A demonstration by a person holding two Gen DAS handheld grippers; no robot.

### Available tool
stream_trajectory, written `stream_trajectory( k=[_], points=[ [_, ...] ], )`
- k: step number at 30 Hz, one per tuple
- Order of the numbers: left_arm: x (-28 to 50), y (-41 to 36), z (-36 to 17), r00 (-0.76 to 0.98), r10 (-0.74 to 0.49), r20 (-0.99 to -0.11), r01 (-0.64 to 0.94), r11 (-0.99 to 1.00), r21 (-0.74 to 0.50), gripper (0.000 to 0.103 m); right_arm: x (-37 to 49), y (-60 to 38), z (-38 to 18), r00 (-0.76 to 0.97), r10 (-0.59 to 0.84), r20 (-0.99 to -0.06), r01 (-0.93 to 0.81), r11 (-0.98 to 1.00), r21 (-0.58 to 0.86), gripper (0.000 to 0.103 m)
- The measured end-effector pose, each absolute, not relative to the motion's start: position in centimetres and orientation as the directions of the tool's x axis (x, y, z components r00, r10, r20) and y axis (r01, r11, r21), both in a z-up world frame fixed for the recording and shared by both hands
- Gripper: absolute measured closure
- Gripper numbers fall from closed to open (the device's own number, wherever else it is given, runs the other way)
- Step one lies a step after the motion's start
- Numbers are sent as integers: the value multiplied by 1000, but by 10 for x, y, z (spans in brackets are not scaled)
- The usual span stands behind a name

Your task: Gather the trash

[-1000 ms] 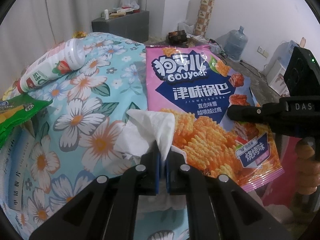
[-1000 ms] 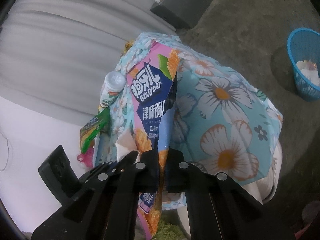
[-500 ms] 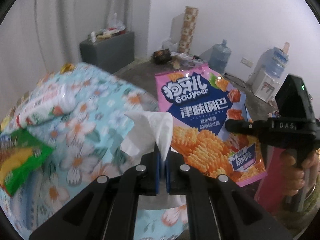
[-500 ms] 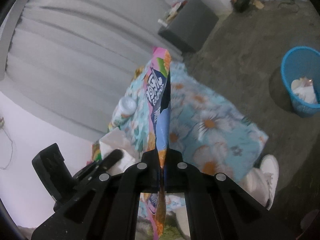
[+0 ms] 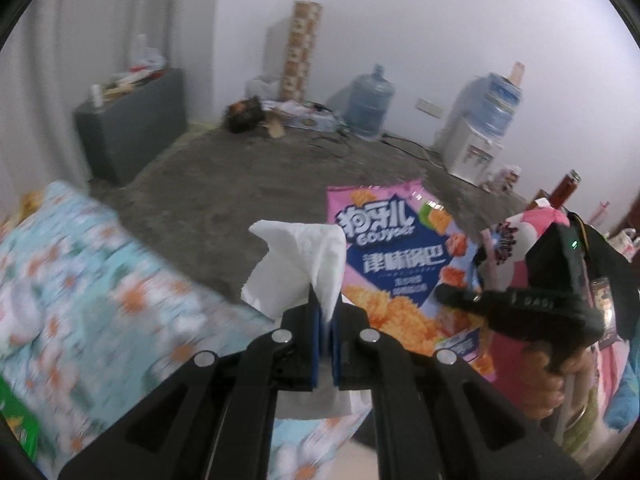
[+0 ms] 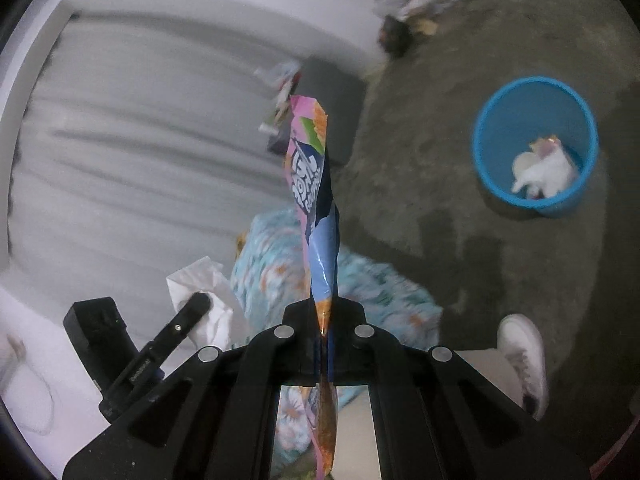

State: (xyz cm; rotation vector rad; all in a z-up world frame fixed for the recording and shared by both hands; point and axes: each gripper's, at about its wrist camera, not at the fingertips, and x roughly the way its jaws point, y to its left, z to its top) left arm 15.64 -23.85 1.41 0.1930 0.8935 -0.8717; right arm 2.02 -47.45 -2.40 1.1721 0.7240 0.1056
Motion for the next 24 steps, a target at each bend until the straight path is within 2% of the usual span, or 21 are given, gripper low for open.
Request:
stream_trajectory(
  k=[6, 10, 16, 20, 22, 23, 24],
  points=[
    [179, -330, 0, 151, -611, -777, 772, 563, -293, 99, 14, -519, -57, 806, 352, -476, 402, 264, 877, 102],
    [197, -396, -31, 32, -587, -809, 772, 528, -353, 99, 12, -549, -94, 824, 318, -469, 462, 103, 881, 102],
    [219, -470, -95, -30, -496, -868, 767, 545, -338, 99, 30, -582, -161, 823, 310, -476, 523, -84, 848, 102],
    [237, -505, -137, -64, -449, -891, 744, 574, -343, 98, 48, -601, -204, 813, 319, -488, 556, -171, 814, 98],
    [243, -517, -154, -70, -434, -898, 729, 593, -343, 84, 56, -611, -220, 790, 290, -541, 601, -188, 777, 96],
    [248, -524, -164, -69, -415, -907, 721, 608, -332, 64, 59, -616, -228, 785, 277, -553, 610, -191, 769, 85],
    [251, -526, -170, -61, -398, -915, 712, 626, -319, 54, 63, -621, -237, 783, 275, -558, 615, -202, 762, 78]
  ],
)
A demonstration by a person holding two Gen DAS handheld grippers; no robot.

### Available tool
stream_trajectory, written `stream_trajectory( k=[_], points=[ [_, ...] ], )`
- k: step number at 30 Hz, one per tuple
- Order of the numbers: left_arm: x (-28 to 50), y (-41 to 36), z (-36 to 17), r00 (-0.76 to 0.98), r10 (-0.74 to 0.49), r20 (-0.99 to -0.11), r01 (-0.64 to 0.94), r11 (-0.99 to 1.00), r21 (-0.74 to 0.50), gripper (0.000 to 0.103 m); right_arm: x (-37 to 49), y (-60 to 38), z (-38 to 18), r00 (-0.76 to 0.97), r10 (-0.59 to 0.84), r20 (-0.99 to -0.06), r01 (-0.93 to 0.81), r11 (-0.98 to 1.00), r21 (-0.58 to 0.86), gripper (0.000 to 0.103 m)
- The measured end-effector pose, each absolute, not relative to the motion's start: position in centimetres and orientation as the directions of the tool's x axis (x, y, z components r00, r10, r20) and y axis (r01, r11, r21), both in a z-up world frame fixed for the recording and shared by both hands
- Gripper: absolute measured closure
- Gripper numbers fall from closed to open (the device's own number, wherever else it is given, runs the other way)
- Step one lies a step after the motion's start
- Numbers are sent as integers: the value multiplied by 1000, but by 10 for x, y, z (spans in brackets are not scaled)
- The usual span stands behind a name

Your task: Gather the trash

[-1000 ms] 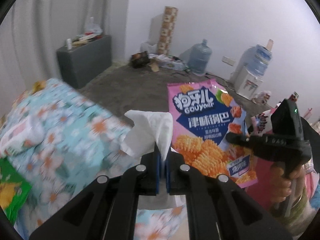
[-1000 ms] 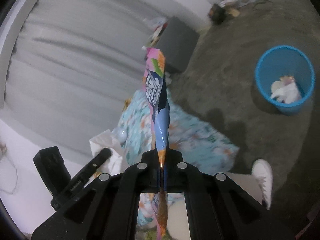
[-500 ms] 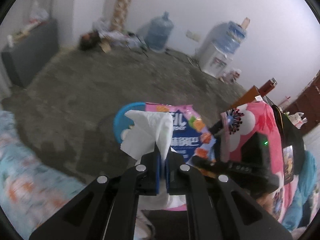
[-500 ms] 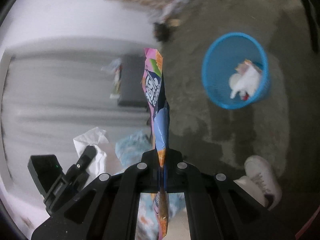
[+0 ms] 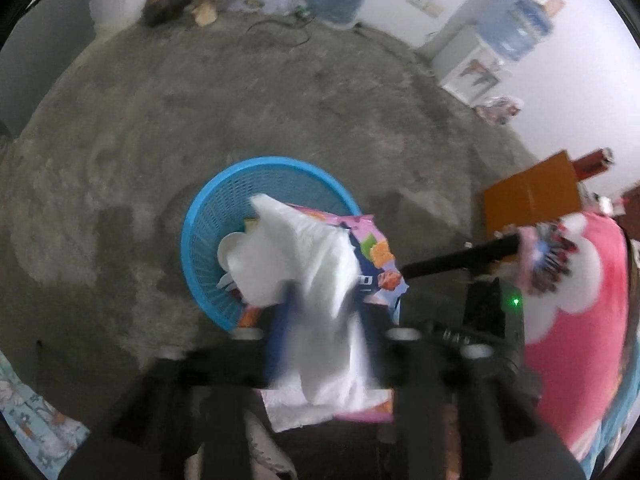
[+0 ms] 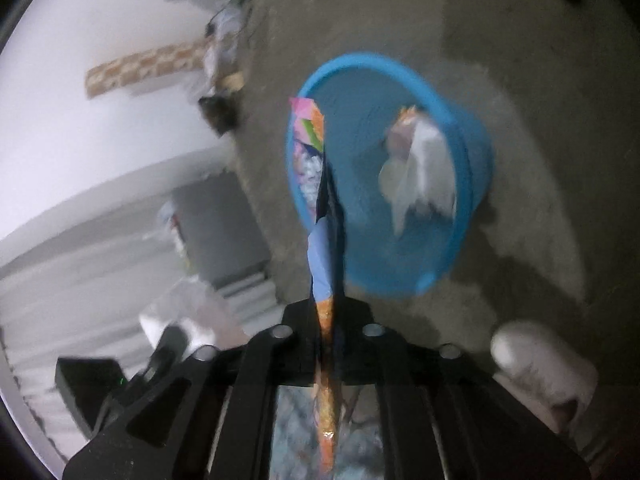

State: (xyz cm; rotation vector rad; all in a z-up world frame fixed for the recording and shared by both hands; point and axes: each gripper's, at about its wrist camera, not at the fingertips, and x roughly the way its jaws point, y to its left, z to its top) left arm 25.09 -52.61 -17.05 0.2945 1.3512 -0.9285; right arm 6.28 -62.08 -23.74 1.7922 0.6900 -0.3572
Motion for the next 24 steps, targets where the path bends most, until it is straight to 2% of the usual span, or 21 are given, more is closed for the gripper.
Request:
stream_trajectory(
  k=[1, 5, 8, 17, 20, 24],
  points=[
    [253, -526, -175, -51, -388, -920, 705, 639, -308, 53, 64, -623, -247, 771, 277, -573, 631, -219, 744, 67],
    [256, -521, -180, -52, -382, -923, 671, 671, -316, 49, 55, -630, -269, 702, 231, -674, 712, -241, 659, 53],
    [255, -514, -168, -30, -406, -913, 695, 648, -311, 44, 45, -625, -263, 711, 199, -675, 703, -230, 673, 49],
    [247, -489, -112, 60, -484, -873, 693, 650, -313, 40, 28, -617, -221, 684, 107, -721, 729, -65, 682, 48],
    [240, -467, -86, 77, -518, -852, 694, 641, -328, 38, 38, -604, -195, 676, 80, -733, 730, 62, 680, 41],
    [227, -428, -45, 124, -552, -825, 696, 641, -324, 36, 56, -577, -144, 677, 47, -735, 701, 266, 662, 37]
  ],
)
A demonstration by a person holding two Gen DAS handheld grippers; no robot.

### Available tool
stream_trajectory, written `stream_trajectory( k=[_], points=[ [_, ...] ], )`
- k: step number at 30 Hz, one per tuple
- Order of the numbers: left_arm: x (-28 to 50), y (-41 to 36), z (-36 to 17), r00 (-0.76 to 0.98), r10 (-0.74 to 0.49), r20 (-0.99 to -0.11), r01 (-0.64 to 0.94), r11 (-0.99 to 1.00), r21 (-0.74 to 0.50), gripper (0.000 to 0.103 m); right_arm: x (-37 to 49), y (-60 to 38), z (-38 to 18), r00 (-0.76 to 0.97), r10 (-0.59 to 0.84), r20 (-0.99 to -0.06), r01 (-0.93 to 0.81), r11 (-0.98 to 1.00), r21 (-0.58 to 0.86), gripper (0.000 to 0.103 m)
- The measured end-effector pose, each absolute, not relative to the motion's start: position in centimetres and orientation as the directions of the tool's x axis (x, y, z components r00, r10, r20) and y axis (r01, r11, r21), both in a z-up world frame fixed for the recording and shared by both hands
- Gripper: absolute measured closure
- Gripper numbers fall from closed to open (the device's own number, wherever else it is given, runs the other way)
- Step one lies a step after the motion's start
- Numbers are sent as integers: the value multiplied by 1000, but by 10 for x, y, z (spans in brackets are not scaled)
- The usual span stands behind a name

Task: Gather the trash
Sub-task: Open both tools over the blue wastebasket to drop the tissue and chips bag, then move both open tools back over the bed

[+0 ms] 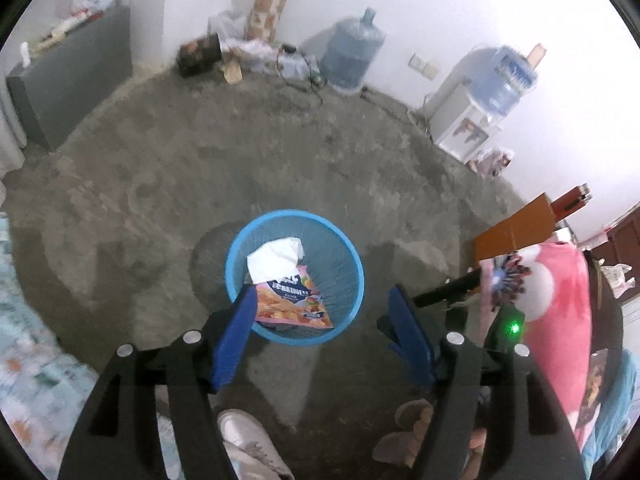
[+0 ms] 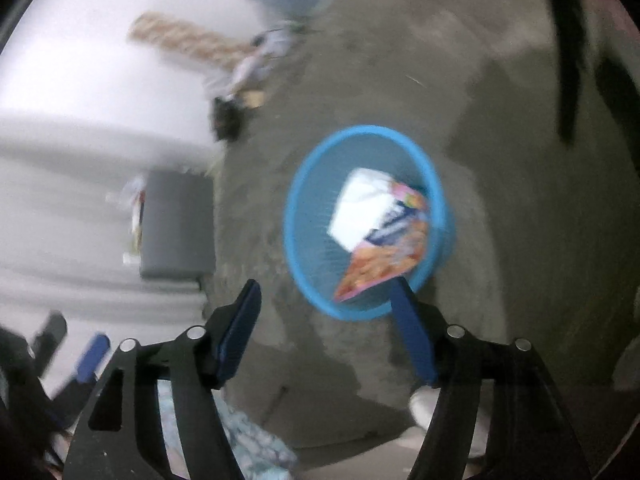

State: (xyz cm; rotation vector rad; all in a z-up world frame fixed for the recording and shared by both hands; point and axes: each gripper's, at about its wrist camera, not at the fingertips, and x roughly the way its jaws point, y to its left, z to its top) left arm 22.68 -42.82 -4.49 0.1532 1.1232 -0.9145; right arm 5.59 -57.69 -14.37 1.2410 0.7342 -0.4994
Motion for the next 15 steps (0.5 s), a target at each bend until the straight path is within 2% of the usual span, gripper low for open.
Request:
stream_trajectory(
  k=[7, 11, 15],
  points=[
    [178, -315, 31, 331, -595, -732, 672, 694, -260, 23, 83, -505, -57, 720, 50, -692, 523, 616, 589, 33],
    [141, -231, 56, 457, -575, -679, 614, 756, -227, 18, 101, -455, -31, 732, 194, -653, 334, 733, 593, 30],
    [106, -162, 51, 557, -491, -670, 529, 832, -170, 17, 118, -408, -22, 684, 317, -658, 203, 783, 588, 30]
  ],
)
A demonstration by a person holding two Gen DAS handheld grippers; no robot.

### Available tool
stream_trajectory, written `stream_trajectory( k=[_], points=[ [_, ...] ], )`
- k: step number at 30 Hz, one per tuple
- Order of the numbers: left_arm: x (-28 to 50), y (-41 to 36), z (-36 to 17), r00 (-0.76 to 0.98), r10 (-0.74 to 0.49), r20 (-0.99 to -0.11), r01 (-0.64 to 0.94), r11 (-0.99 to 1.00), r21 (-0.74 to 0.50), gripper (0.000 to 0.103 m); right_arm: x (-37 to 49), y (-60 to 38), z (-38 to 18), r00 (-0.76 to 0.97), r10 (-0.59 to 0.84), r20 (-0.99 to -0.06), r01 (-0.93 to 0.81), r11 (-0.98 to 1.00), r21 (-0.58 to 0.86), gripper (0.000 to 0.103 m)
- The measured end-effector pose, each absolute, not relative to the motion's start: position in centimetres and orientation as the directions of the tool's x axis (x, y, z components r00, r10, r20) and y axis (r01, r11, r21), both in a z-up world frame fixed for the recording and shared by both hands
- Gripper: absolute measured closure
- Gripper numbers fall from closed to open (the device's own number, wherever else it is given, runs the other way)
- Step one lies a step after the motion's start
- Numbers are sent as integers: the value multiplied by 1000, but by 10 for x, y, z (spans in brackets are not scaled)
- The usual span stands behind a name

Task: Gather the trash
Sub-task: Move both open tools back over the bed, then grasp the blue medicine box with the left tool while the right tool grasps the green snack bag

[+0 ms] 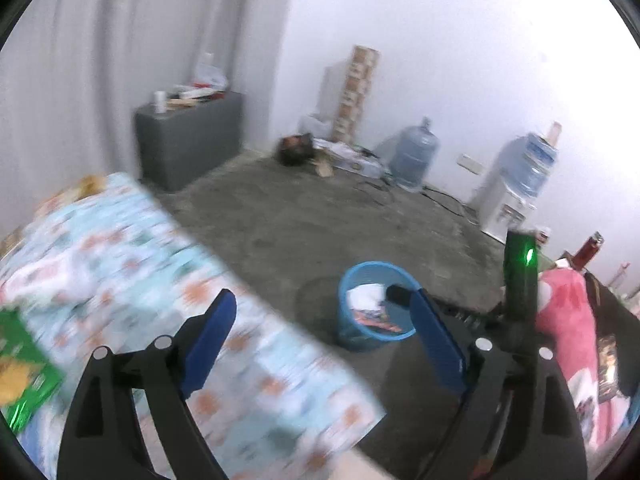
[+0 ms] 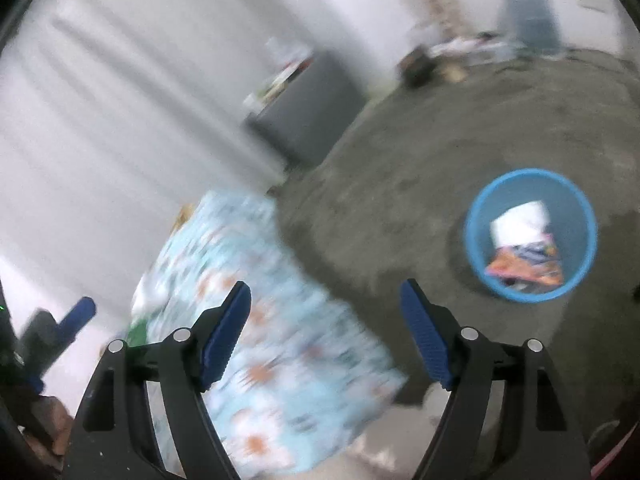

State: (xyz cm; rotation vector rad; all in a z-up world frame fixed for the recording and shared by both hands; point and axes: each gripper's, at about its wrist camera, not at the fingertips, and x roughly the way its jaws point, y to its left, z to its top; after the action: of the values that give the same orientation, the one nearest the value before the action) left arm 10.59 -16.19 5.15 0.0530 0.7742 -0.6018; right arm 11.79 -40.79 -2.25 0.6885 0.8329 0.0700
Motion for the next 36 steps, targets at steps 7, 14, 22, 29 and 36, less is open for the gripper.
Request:
stream_trajectory(
  k=[7, 14, 22, 29, 36],
  points=[
    [70, -74, 27, 629, -412, -659, 389, 901, -192, 16, 124, -341, -7, 606, 399, -688, 44, 847, 530, 29],
    [48, -1, 3, 667, -362, -651, 219, 931, -293, 16, 125, -292, 4, 556, 441, -704, -20, 854, 520, 29],
    [18, 67, 4, 768, -323, -553, 127, 923, -363, 16, 129, -232, 27, 512, 461, -725, -127, 875, 467, 24],
    [13, 119, 7, 838, -181, -514, 33, 958, -284, 16, 132, -178, 36, 455, 507, -732, -224, 861, 456, 21],
    [51, 190, -13, 841, -148, -520, -61, 930, -363, 16, 134, -137, 32, 386, 528, -756, -262, 849, 459, 21]
  ],
)
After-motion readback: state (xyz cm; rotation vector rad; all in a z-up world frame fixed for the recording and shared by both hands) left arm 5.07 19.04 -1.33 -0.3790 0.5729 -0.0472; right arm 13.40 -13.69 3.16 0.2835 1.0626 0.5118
